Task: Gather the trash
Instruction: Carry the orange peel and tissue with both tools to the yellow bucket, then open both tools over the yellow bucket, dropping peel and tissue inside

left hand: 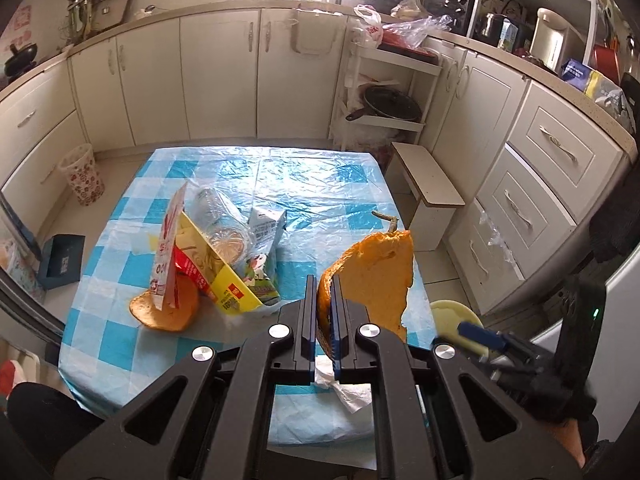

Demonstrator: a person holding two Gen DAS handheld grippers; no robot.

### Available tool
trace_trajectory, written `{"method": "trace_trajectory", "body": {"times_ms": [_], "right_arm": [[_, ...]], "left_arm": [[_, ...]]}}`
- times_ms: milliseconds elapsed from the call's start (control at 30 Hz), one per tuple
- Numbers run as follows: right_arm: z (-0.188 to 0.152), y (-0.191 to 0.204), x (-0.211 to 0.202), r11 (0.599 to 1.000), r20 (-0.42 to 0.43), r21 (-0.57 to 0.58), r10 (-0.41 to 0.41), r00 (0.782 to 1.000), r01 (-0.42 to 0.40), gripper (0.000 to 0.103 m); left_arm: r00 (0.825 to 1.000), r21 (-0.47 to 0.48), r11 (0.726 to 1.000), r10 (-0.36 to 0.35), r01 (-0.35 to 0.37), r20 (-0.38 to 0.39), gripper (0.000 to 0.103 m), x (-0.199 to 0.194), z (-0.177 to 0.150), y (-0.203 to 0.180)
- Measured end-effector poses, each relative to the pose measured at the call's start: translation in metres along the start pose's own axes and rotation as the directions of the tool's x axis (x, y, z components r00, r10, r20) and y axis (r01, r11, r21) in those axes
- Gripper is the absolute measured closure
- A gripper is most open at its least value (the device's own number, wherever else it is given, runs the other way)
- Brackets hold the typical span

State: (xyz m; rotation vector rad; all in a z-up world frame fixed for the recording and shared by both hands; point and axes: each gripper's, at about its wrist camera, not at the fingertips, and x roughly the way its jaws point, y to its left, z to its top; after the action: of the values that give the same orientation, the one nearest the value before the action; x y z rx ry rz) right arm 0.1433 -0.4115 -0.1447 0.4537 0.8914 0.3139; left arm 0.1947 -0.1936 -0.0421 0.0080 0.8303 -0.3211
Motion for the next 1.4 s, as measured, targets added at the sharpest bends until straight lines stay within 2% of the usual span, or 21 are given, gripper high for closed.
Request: {"method": "trace_trajectory", "body": {"times_ms": [100, 233, 300, 333, 367, 467, 500, 600, 700, 800, 900, 933, 1000, 1033, 1100, 1167, 1267, 1400], "right_arm": [[-0.011, 0.038, 0.032, 0.987, -0.076, -0.159, -0.034, 0.997, 0.021, 0.031], [-0.019, 0.064, 0.064, 0.969, -0.110, -0.245, -0.048, 0.993, 0.020, 0.031], [-0.024, 0.072, 0.079, 0.957, -0.120, -0.288, -0.081, 0.990, 0.043, 0.039], [-0.025, 0.075, 0.081, 0.945, -0.104, -0.319, -0.107, 0.989, 0.069, 0.047], [-0.024, 0.076, 0.081, 0.940, -0.098, -0.331, -0.123, 0.988, 0.084, 0.061], [-0.018, 0.058, 0.072, 0.967, -0.102, -0.248, -0.090, 0.991, 0.062, 0.086], [-0.014, 0.050, 0.062, 0.971, -0.072, -0.223, -0.107, 0.992, 0.088, 0.087], [-0.001, 0.009, 0.021, 0.986, 0.018, -0.073, -0.150, 0.989, 0.151, 0.087], [0.003, -0.055, -0.014, 0.961, 0.076, 0.184, -0.224, 0.972, 0.208, 0.087], [-0.013, -0.120, -0.028, 0.870, 0.066, 0.451, -0.254, 0.965, 0.198, 0.087], [-0.027, -0.155, -0.026, 0.790, 0.034, 0.583, -0.255, 0.966, 0.187, 0.087], [-0.031, -0.165, -0.025, 0.763, 0.017, 0.618, -0.255, 0.967, 0.190, 0.084], [-0.039, -0.182, -0.024, 0.700, -0.007, 0.685, -0.271, 0.963, 0.202, 0.067], [-0.041, -0.189, -0.027, 0.670, 0.001, 0.717, -0.275, 0.961, 0.191, 0.054], [-0.043, -0.195, -0.036, 0.640, 0.034, 0.749, -0.294, 0.955, 0.170, 0.053], [-0.039, -0.192, -0.051, 0.645, 0.096, 0.750, -0.327, 0.940, 0.148, 0.053], [-0.027, -0.179, -0.075, 0.682, 0.224, 0.725, -0.362, 0.905, 0.093, 0.049], [-0.010, -0.151, -0.109, 0.768, 0.394, 0.639, -0.376, 0.839, 0.045, 0.039]], "left_arm": [[1.000, -0.012, 1.000, 0.025, -0.025, 0.017, 0.097, -0.005, 0.003, 0.010], [0.999, -0.027, 0.999, 0.041, -0.041, 0.019, 0.097, -0.008, 0.003, 0.020], [0.999, -0.030, 0.999, 0.041, -0.041, 0.011, 0.097, -0.006, 0.002, 0.022], [0.999, -0.030, 0.999, 0.040, -0.039, 0.006, 0.097, -0.005, 0.002, 0.022], [0.999, -0.029, 0.999, 0.039, -0.039, 0.004, 0.097, -0.004, 0.001, 0.022], [0.999, -0.022, 0.999, 0.033, -0.032, 0.001, 0.097, -0.002, 0.000, 0.018], [1.000, -0.020, 0.999, 0.027, -0.027, -0.003, 0.097, 0.000, 0.000, 0.015], [1.000, -0.002, 1.000, 0.000, 0.000, -0.021, 0.097, 0.008, -0.002, 0.001], [0.997, 0.028, 0.999, -0.042, 0.044, -0.059, 0.097, 0.026, -0.007, -0.023], [0.991, 0.060, 0.994, -0.082, 0.088, -0.102, 0.097, 0.048, -0.014, -0.053], [0.982, 0.078, 0.989, -0.115, 0.127, -0.150, 0.097, 0.074, -0.021, -0.084], [0.980, 0.085, 0.988, -0.118, 0.133, -0.162, 0.097, 0.082, -0.024, -0.093], [0.975, 0.101, 0.985, -0.121, 0.142, -0.187, 0.097, 0.099, -0.029, -0.113], [0.973, 0.112, 0.983, -0.120, 0.144, -0.197, 0.097, 0.106, -0.031, -0.123], [0.969, 0.139, 0.979, -0.116, 0.148, -0.217, 0.097, 0.122, -0.036, -0.144], [0.964, 0.158, 0.975, -0.114, 0.154, -0.240, 0.097, 0.135, -0.040, -0.161], [0.950, 0.181, 0.970, -0.105, 0.163, -0.295, 0.097, 0.160, -0.049, -0.184], [0.906, 0.186, 0.964, -0.099, 0.190, -0.411, 0.092, 0.199, -0.063, -0.210]]}}
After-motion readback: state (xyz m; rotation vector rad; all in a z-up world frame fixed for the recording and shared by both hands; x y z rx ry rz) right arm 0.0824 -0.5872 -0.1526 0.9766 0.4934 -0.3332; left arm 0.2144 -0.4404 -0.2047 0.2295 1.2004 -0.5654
